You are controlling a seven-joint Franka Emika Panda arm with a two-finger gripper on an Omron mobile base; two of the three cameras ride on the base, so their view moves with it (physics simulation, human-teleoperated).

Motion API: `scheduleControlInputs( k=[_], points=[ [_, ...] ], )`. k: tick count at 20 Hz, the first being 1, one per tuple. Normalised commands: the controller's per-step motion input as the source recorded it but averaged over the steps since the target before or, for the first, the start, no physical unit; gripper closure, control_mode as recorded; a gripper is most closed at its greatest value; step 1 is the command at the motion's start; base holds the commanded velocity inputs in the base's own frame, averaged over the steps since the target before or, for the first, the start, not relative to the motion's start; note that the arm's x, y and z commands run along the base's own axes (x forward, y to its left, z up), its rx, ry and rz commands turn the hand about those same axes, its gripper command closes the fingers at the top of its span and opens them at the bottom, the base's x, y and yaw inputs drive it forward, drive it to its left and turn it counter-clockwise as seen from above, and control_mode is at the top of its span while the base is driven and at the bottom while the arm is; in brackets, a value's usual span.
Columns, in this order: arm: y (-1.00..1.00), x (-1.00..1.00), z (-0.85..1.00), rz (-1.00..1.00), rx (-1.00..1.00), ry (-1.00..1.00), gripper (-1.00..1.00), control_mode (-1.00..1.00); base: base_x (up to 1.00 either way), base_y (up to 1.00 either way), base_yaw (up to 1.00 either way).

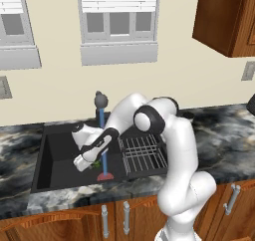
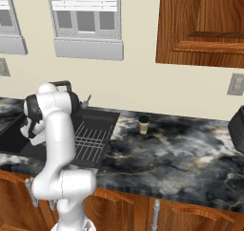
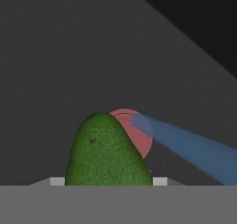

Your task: Turn on the sink faucet. Then move the avocado from the counter to the sink. Turn off the sink. Move the vegetable from the sink to the pot next to the stove. Finally move the pot to the rear left burner.

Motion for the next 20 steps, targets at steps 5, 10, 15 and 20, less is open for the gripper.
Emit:
scheduleControlInputs(
  k=[5,10,15,20],
  points=[
    [0.13,0.21,-0.19,0.00,0.00,0.03,1.00,-1.00,0.00,0.00,0.00],
    [0.14,0.23,-0.25,0.00,0.00,0.00,1.00,-1.00,0.00,0.00,0.00],
    [0.11,0.22,-0.28,0.00,0.00,0.00,1.00,-1.00,0.00,0.00,0.00],
    [0.08,0.19,-0.27,0.00,0.00,0.00,1.00,-1.00,0.00,0.00,0.00]
  ],
)
